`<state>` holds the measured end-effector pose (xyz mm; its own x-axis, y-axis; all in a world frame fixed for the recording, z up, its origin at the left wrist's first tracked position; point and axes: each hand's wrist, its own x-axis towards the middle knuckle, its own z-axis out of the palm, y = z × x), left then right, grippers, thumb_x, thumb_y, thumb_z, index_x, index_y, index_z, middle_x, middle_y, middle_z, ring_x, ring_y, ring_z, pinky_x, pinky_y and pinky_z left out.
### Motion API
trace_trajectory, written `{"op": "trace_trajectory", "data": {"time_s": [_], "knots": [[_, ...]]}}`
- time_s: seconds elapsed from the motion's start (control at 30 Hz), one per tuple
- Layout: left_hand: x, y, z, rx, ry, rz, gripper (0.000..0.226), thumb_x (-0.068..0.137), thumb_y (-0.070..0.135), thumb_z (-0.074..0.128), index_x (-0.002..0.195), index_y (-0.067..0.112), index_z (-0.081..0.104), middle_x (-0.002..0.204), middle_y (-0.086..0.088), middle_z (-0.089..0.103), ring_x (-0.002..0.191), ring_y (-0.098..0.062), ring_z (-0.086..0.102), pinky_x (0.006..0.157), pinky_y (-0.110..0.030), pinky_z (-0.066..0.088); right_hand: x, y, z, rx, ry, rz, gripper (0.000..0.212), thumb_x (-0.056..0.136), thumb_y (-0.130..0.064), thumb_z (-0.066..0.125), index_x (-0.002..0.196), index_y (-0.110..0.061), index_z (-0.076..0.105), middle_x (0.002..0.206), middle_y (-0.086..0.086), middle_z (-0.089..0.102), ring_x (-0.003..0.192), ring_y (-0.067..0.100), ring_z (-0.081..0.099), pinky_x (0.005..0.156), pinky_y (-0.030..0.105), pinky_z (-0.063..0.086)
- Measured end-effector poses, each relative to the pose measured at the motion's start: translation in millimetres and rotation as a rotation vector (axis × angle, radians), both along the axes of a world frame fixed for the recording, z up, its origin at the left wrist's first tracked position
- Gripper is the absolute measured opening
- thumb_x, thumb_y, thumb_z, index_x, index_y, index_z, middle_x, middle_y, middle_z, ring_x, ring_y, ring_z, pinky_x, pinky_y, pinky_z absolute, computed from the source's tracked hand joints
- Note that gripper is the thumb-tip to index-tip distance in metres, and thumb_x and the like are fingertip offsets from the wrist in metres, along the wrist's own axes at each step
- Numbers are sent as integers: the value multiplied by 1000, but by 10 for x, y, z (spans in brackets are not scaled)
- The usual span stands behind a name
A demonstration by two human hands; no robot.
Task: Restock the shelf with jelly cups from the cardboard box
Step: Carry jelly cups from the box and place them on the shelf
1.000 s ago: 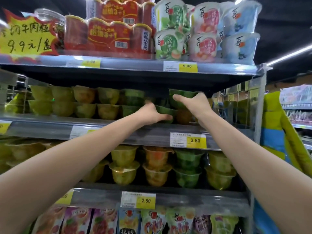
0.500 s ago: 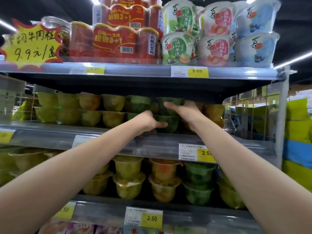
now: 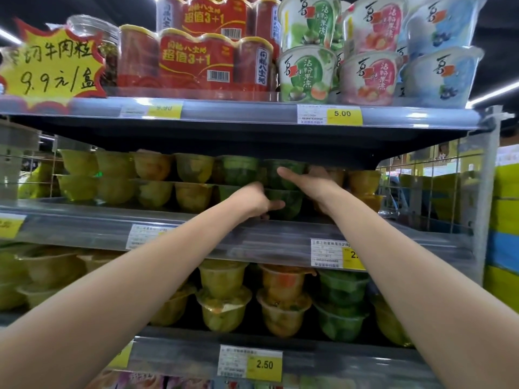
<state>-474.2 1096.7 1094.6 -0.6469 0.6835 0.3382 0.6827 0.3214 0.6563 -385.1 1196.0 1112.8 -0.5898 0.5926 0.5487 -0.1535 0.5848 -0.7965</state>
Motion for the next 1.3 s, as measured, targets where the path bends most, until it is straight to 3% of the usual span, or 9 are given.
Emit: {"op": "trace_trajectory", "data": {"time_s": [0.13, 0.3, 0.47, 0.63, 0.77, 0.9, 1.07, 1.17, 1.3], "knots": [[-25, -26, -27, 37, 17, 6, 39, 90, 39, 63, 109, 7, 53, 72, -2, 61, 57, -9, 57, 53, -21, 44, -13, -17, -15, 38, 3, -36, 54, 85, -35, 70, 131, -12, 54, 131, 5, 58, 120, 21, 53, 82, 21, 37], [10, -88, -27, 57, 85, 40, 41, 88, 48, 61, 93, 8, 57, 67, -3, 63, 56, -12, 57, 51, -24, 41, -1, -43, -35, 90, 0, -74, 44, 86, -35, 69, 123, -10, 61, 124, 7, 63, 108, 16, 58, 81, 21, 42], [69, -221, -36, -57, 410, 194, 50, 88, 61, 50, 72, 14, 51, 71, -2, 57, 64, -18, 54, 52, -28, 36, 152, -53, -114, 274, -225, -322, 52, 90, -53, 54, 112, -7, 61, 105, 10, 64, 99, 28, 60, 83, 33, 47], [148, -433, -179, -45, 519, 259, 60, 94, 63, 34, 83, 13, 65, 77, -1, 62, 75, -22, 60, 64, -31, 43, 383, -285, -322, 521, -424, -519, 48, 94, -57, 41, 77, -13, 54, 72, 1, 56, 72, 25, 56, 62, 32, 40], [242, -569, -377, -64, 690, 331, 60, 97, 59, 26, 91, 14, 66, 87, -2, 63, 87, -26, 60, 70, -33, 38, 503, -590, -545, 721, -468, -596, 48, 97, -53, 35, 90, -14, 63, 84, 1, 62, 77, 23, 57, 68, 33, 44], [276, -721, -728, 26, 937, 329, 70, 90, 59, 18, 111, 9, 62, 111, -12, 66, 102, -31, 59, 86, -40, 42, 603, -764, -802, 963, -446, -658, 46, 97, -48, 38, 111, -12, 63, 107, 8, 66, 102, 28, 60, 94, 41, 40], [365, -948, -1117, 66, 959, 248, 68, 91, 50, 46, 142, 6, 39, 149, -17, 38, 137, -34, 35, 108, -52, 31, 778, -972, -1046, 984, -469, -624, 56, 96, -38, 46, 144, -9, 38, 151, 16, 35, 140, 33, 30, 114, 44, 29], [448, -1148, -1214, 1, 923, 226, 72, 92, 50, 47, 146, 6, 31, 155, -17, 25, 141, -33, 26, 111, -48, 25, 888, -1126, -1166, 995, -460, -597, 50, 96, -35, 47, 138, -7, 46, 144, 18, 44, 134, 32, 38, 110, 41, 33], [587, -1489, -1409, -53, 905, 206, 69, 91, 48, 51, 142, 5, 37, 151, -16, 33, 137, -32, 33, 107, -45, 30, 1036, -1343, -1389, 969, -490, -524, 44, 94, -33, 48, 128, -5, 55, 126, 12, 58, 119, 28, 50, 98, 40, 42]]}}
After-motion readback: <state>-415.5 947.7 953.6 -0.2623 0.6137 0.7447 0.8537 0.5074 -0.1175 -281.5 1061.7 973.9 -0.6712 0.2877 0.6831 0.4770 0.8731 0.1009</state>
